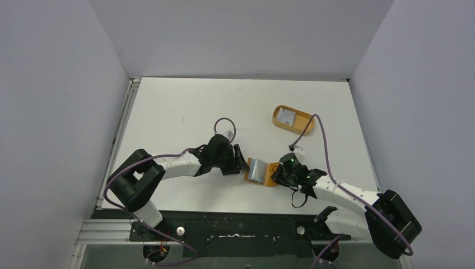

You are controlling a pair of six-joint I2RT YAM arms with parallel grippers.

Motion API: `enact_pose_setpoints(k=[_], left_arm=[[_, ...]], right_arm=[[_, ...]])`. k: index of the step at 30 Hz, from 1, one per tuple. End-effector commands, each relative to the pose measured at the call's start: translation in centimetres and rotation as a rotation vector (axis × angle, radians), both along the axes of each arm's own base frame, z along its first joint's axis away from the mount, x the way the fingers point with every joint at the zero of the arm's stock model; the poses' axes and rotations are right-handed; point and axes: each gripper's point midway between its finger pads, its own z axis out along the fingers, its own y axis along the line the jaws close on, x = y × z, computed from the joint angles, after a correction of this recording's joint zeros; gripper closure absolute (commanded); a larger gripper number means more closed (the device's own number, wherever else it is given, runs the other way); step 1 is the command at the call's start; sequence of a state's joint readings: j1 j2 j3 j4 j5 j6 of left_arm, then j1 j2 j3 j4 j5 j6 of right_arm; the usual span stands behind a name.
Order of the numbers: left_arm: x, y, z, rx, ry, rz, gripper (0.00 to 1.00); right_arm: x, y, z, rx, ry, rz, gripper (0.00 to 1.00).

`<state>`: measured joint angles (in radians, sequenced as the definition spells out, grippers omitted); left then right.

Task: Put the credit cards into the card holder
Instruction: Open the card holder at the center of the board.

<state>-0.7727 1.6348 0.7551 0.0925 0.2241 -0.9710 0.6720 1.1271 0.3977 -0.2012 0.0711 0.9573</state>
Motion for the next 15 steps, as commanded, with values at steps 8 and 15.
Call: enact_pose_setpoints(k=[8, 15], left_arm=[[0.8, -3.1, 1.2, -0.159, -0.024, -0.040, 0.66], [0.7, -2.5, 0.4, -0.143, -0.009, -0.021, 0.53]], right_arm=[[0.0, -0.2, -0.5, 0.025, 0.002, 0.000, 1.00], [-0.1, -0.9, -0.9, 0.023, 0.012, -0.014, 1.00]])
